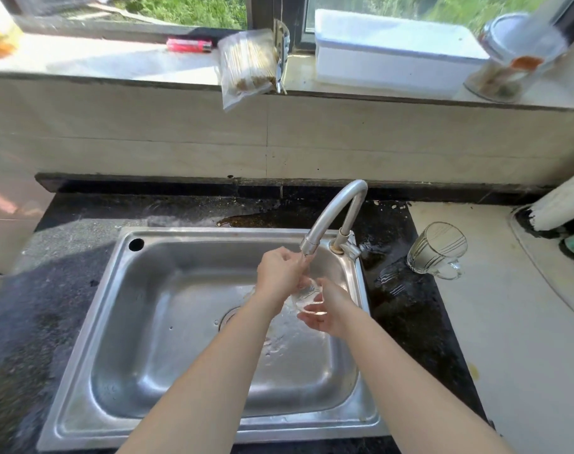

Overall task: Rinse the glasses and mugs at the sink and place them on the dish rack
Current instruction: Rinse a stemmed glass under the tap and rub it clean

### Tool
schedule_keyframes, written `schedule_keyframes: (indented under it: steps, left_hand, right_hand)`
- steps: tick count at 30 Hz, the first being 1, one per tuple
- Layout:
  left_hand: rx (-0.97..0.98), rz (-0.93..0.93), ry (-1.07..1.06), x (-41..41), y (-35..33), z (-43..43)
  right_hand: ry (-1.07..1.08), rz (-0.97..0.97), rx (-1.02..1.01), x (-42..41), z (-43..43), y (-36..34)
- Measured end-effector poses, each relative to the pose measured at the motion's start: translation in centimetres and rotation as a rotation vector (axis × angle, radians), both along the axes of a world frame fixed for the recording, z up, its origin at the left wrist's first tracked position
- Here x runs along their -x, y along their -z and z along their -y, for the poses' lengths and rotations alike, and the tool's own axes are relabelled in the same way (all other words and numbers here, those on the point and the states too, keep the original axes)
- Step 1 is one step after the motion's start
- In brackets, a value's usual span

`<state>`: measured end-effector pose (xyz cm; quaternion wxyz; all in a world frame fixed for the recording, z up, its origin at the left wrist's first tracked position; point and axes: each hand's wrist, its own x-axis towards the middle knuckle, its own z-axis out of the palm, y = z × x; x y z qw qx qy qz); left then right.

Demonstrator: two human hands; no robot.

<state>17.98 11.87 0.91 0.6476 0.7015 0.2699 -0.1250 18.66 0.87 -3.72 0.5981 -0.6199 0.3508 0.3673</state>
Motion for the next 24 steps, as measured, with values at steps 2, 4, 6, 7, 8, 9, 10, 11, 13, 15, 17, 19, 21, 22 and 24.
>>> schedule_keyframes:
  steps: [2, 4, 6, 7, 8, 9, 10, 11, 13, 15, 17, 19, 21, 22, 24]
  left_hand:
    - [-0.044, -0.052, 0.012, -0.6, -0.3, 0.3]
    - [0.301, -0.149, -0.126, -0.9, -0.9, 0.3]
    - [0.522, -0.222, -0.198, -0.8, -0.9, -0.3]
    - [0.547, -0.24, -0.211, -0.7, -0.7, -0.4]
    - [0.531, -0.242, -0.209, -0.7, -0.3, -0.6]
    - [0.455, -0.224, -0.204, -0.5, -0.2, -0.6]
    - [0.308, -0.185, -0.188, -0.4, -0.2, -0.5]
    - [0.113, -0.126, -0.161, -0.4, -0.2, -0.4]
    - [-0.242, 0.014, -0.082, -0.5, -0.4, -0.5]
    - [-0.364, 0.045, 0.002, -0.5, -1.1, -1.1]
    - [-0.364, -0.067, 0.1, -0.4, -1.9, -2.4]
    - [-0.259, -0.217, 0.188, 0.1, -2.5, -3.8]
    - [-0.171, -0.267, 0.218, 0.7, -2.9, -4.7]
    - [-0.153, -0.254, 0.207, 1.0, -2.9, -5.0]
    - [-0.139, -0.225, 0.175, 1.6, -2.7, -5.5]
  right_hand:
    - [0.015, 0.002, 0.005, 0.1, -0.2, 0.0]
    - [0.042, 0.021, 0.071, 0.0, -0.1, 0.1]
    - [0.054, 0.064, 0.151, -0.2, 0.1, 0.4]
    - [0.062, 0.091, 0.172, -0.4, 0.2, 0.6]
    - [0.064, 0.109, 0.186, -0.4, 0.3, 0.8]
    - [0.058, 0.113, 0.193, -0.5, 0.3, 0.9]
    - [0.048, 0.104, 0.189, -0.4, 0.2, 0.9]
    - [0.05, 0.096, 0.171, -0.3, 0.0, 0.9]
    - [0.121, 0.107, 0.106, -0.1, -0.5, 0.7]
    - [0.222, 0.144, 0.036, -0.1, -1.2, 0.2]
    - [0.27, 0.206, -0.012, -0.4, -1.6, -0.4]
    - [0.233, 0.269, -0.013, -0.8, -2.1, -0.9]
    - [0.188, 0.311, -0.001, -0.8, -2.7, -1.5]
    - [0.176, 0.324, -0.005, -0.8, -3.0, -1.7]
    - [0.136, 0.338, -0.03, -0.7, -3.6, -2.2]
